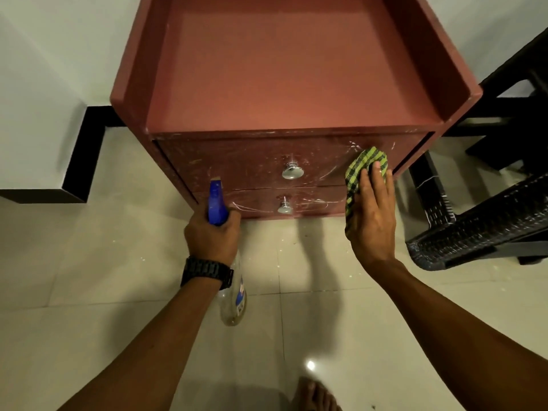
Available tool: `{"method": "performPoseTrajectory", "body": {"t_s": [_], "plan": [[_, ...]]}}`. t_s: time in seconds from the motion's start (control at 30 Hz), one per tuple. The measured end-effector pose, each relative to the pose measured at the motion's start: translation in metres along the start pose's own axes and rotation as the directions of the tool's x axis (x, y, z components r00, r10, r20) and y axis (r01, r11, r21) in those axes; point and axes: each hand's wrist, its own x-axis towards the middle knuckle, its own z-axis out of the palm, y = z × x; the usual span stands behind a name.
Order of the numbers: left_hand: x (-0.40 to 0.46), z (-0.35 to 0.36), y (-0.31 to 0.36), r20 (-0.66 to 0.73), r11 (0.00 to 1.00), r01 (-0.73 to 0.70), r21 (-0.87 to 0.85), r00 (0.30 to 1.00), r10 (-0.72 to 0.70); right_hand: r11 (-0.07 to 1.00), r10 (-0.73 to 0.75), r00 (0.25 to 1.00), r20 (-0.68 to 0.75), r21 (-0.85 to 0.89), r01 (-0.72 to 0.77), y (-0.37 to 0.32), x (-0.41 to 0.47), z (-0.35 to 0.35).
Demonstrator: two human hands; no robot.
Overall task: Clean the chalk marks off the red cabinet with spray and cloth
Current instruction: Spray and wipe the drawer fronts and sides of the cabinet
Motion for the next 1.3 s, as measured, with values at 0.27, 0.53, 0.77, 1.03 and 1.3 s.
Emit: {"method": "performPoseTrajectory", "body": {"t_s": [0.27,0.53,0.77,1.03,1.3], "plan": [[-0.043,0.025,0.006,0.119,0.998,-0.037,-0.052,0.992,0.043,0.999,0.027,0.999,-0.042,-0.018,-0.028,0.005,-0.004,-0.019],[-0.073,0.076,-0.014,0.188,0.994,-0.087,-0.072,0.977,0.099,0.996,0.029,0.995,-0.100,-0.086,-0.038,0.050,-0.007,-0.025],[-0.086,0.101,-0.035,0.173,0.973,-0.218,-0.077,0.958,0.228,0.995,-0.033,0.995,-0.094,-0.093,0.024,0.071,-0.029,-0.005],[-0.111,0.113,-0.051,0.268,0.970,-0.233,-0.064,0.932,0.242,0.994,-0.036,0.998,-0.053,-0.106,0.030,0.074,-0.060,0.006],[-0.142,0.127,-0.063,0.400,0.962,-0.269,-0.042,0.878,0.263,0.987,0.032,0.997,-0.069,-0.153,-0.042,0.094,-0.073,-0.008]]}}
